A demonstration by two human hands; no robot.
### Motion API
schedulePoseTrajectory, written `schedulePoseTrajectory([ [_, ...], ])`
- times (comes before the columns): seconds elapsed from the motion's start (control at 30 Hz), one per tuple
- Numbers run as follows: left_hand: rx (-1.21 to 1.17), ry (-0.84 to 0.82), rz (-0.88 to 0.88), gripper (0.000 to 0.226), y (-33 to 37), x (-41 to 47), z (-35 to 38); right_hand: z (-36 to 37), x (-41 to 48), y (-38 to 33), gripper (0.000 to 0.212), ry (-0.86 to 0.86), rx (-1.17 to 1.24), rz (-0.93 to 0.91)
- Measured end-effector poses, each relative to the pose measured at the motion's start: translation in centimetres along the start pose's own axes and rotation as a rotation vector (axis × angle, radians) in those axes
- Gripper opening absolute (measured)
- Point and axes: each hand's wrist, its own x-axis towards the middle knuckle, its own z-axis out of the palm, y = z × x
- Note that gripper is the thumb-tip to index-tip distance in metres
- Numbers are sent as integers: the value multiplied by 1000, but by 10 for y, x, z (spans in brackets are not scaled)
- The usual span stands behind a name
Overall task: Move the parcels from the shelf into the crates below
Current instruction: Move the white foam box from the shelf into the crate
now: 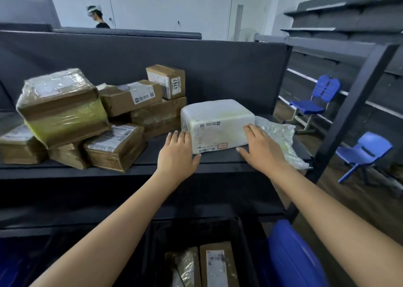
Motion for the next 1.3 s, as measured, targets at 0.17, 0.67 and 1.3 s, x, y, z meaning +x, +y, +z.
schedulePoseTrajectory([
  [0.17,-56,13,-68,75,-7,42,8,8,46,26,73,-27,15,29],
  [0.67,-347,-114,-224,101,-7,104,42,51,110,74,98,-148,361,76],
  [1.3,-724,159,-295,89,-25,46,-5,-12,81,29,102,113,390,14],
])
